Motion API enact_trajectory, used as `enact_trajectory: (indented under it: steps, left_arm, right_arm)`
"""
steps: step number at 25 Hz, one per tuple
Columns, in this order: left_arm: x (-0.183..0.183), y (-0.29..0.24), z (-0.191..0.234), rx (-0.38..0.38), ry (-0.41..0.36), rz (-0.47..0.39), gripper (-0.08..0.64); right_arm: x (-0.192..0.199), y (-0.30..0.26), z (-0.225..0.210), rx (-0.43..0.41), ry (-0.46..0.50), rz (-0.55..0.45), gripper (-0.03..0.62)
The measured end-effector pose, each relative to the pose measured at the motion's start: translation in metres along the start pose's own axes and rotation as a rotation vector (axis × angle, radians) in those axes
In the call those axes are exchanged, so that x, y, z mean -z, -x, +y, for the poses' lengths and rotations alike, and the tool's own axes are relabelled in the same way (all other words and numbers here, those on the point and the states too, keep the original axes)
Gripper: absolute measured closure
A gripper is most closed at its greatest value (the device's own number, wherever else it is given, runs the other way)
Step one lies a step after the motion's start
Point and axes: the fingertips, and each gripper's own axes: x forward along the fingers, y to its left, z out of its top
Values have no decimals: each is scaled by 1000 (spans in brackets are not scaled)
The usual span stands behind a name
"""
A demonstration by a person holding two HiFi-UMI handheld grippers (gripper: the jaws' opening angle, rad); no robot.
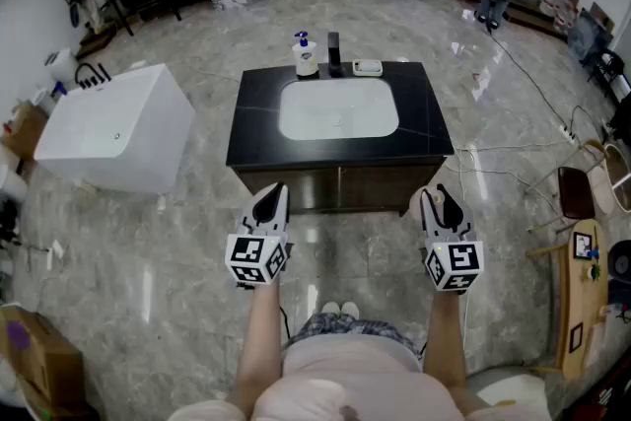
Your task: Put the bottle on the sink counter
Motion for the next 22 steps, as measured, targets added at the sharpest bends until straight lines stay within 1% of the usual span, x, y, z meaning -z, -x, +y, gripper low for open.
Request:
enact_trajectory:
  steps: [7, 22]
  left_arm:
    - [2, 3, 1, -4, 2, -4, 531]
    - [4, 0, -1, -2, 2, 3, 531]
  right_arm:
    - [0, 0, 5, -10, -8, -5, 449]
    - [0, -1, 2, -3, -22, -9, 449]
